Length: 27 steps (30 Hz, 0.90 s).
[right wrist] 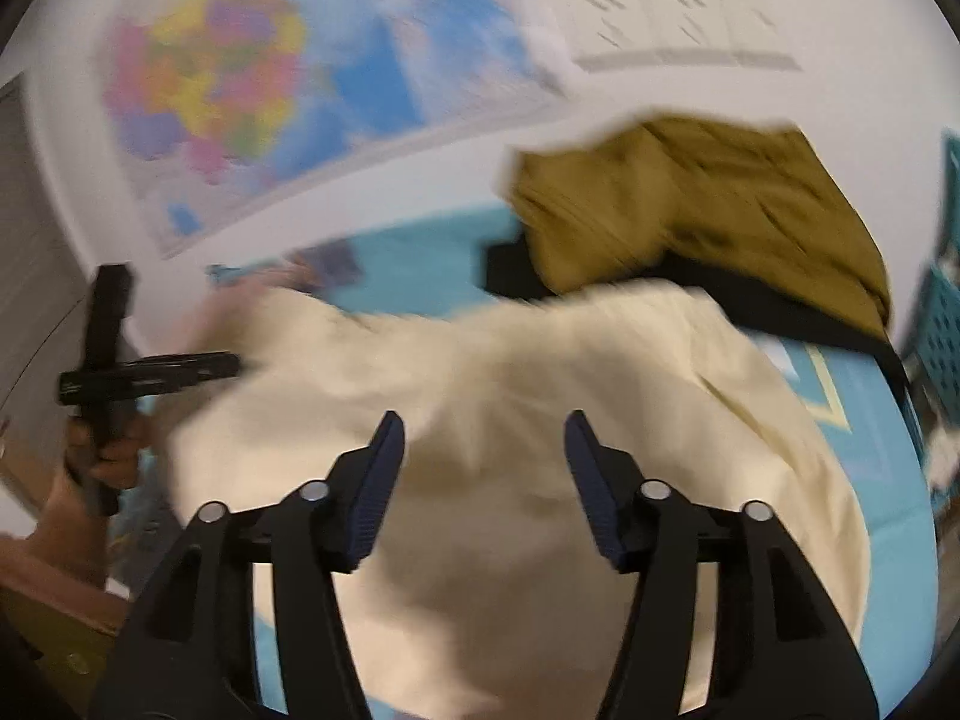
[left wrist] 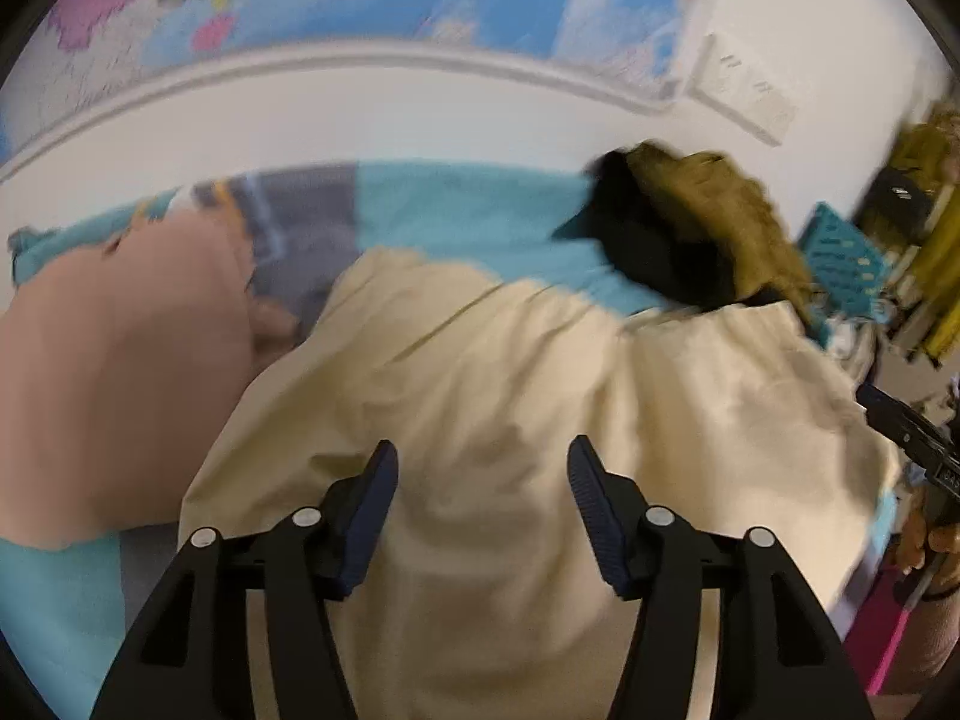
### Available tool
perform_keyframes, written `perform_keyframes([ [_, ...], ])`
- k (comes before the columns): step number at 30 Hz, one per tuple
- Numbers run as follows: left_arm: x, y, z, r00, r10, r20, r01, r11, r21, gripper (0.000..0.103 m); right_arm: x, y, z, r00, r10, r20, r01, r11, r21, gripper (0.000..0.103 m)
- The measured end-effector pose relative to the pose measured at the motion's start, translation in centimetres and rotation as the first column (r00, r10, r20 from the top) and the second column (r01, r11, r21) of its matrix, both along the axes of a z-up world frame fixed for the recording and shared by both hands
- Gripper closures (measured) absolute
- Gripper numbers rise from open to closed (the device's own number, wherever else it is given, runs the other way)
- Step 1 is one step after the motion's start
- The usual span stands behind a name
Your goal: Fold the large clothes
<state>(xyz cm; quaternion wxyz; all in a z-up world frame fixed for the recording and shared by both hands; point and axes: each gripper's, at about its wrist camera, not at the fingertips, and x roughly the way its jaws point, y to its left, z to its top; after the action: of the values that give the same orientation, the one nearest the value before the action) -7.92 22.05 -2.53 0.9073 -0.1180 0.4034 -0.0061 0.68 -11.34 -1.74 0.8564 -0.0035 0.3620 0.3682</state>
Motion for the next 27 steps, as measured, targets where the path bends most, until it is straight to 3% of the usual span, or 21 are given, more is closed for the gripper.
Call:
perform_keyframes([
  [3,-0.7,-2.0,1.2,0.996,-0.072,0.058,0.071,0.997,0.009,0.034,-1.4,3.7,0.7,0.991,0.127,0.028,-0.127,0.992,-0.002,0.042],
  [5,-0.9,-3.9,1.2,0.988,-0.136,0.074,0.134,0.99,0.032,0.033,-1.5,6.3,-0.5,0.985,0.169,0.023,-0.167,0.984,-0.066,0.043],
  [7,-0.6,-5.0,0.4,0.987,-0.154,0.05,0.151,0.986,0.069,0.032,-0.8,7.9,-2.6,0.985,0.171,-0.01,-0.171,0.976,-0.135,0.044],
  [9,0.4,-5.1,-1.3,0.99,-0.137,-0.018,0.138,0.988,0.073,0.03,0.8,8.7,-5.0,0.993,0.11,-0.052,-0.118,0.974,-0.195,0.044],
  [13,1.5,-4.7,-3.0,0.992,-0.107,-0.061,0.113,0.989,0.1,0.03,2.1,8.3,-6.4,0.994,0.071,-0.083,-0.085,0.98,-0.179,0.044],
  [22,0.2,-5.5,-2.1,0.996,-0.084,-0.021,0.086,0.982,0.166,0.03,0.6,5.4,-2.3,0.995,0.078,-0.056,-0.08,0.996,-0.035,0.039],
  [27,-0.7,-5.3,-1.4,0.997,-0.08,0.001,0.079,0.984,0.158,0.029,1.2,3.8,-1.7,0.998,0.024,-0.053,-0.025,1.0,-0.008,0.039],
])
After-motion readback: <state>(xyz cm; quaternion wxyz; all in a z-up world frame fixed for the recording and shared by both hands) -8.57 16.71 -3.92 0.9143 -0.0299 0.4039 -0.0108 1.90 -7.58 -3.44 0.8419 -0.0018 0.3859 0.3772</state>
